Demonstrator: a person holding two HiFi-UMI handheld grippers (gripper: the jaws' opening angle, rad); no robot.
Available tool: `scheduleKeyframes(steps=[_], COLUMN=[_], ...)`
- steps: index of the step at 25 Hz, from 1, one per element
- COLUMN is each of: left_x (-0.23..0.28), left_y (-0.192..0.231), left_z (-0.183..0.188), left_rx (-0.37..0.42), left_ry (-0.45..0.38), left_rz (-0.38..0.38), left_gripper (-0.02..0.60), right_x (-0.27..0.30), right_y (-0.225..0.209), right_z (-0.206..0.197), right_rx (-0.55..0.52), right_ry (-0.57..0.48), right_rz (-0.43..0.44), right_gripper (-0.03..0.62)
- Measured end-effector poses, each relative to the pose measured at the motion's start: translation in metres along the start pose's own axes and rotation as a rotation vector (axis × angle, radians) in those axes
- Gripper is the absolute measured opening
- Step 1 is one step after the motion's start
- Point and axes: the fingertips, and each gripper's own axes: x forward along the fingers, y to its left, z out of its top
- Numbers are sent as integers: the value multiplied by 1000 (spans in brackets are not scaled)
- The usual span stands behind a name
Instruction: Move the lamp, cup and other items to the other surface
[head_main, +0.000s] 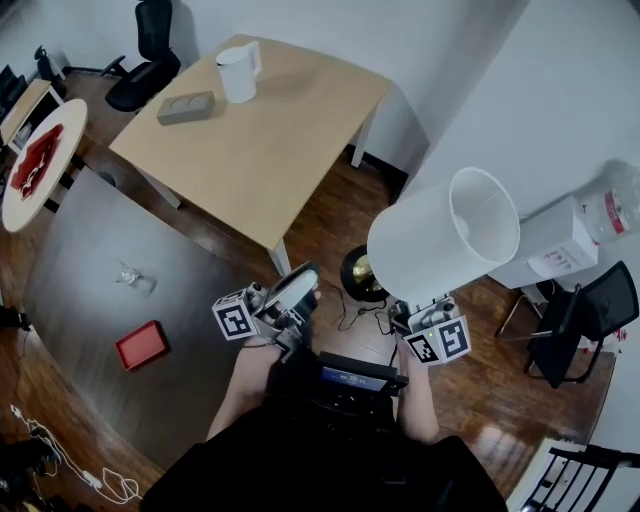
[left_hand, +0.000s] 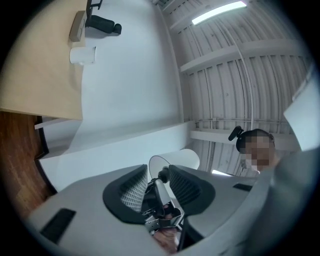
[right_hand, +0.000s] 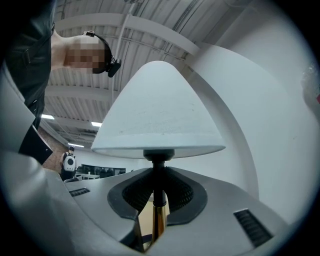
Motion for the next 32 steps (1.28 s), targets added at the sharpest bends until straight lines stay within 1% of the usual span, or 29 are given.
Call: scheduleKeyframes(steps=[4, 8, 12, 16, 19, 23, 26, 32], left_x=[28, 47, 55, 56, 59, 85, 85, 114], left_y=[25, 44, 60, 73, 80, 96, 101, 134], left_z=[31, 50, 65, 83, 93, 106, 108, 118], left_rx=[-17, -48, -66, -75, -78, -77, -62, -19], left_ry=[30, 63, 79, 67, 57, 54, 46, 11], left_rz=[-36, -55, -56, -57, -51, -38, -23, 27], left_gripper=[138, 139, 138, 138, 139, 138, 138, 138], right_x=[39, 70, 92, 109, 120, 143, 148, 171], right_y=[-16, -31, -43, -52, -56, -82, -87, -137], right_z=[4, 7, 7, 3, 3, 7, 5, -7], right_rx=[-19, -38, -44, -51, -53, -46, -41, -15], right_ry=[-12, -15, -20, -20, -21, -31, -44, -53], right_rz=[-16, -41, -59, -69, -59, -38, -19, 27], right_gripper=[80, 80, 78, 78, 78, 78, 78, 78])
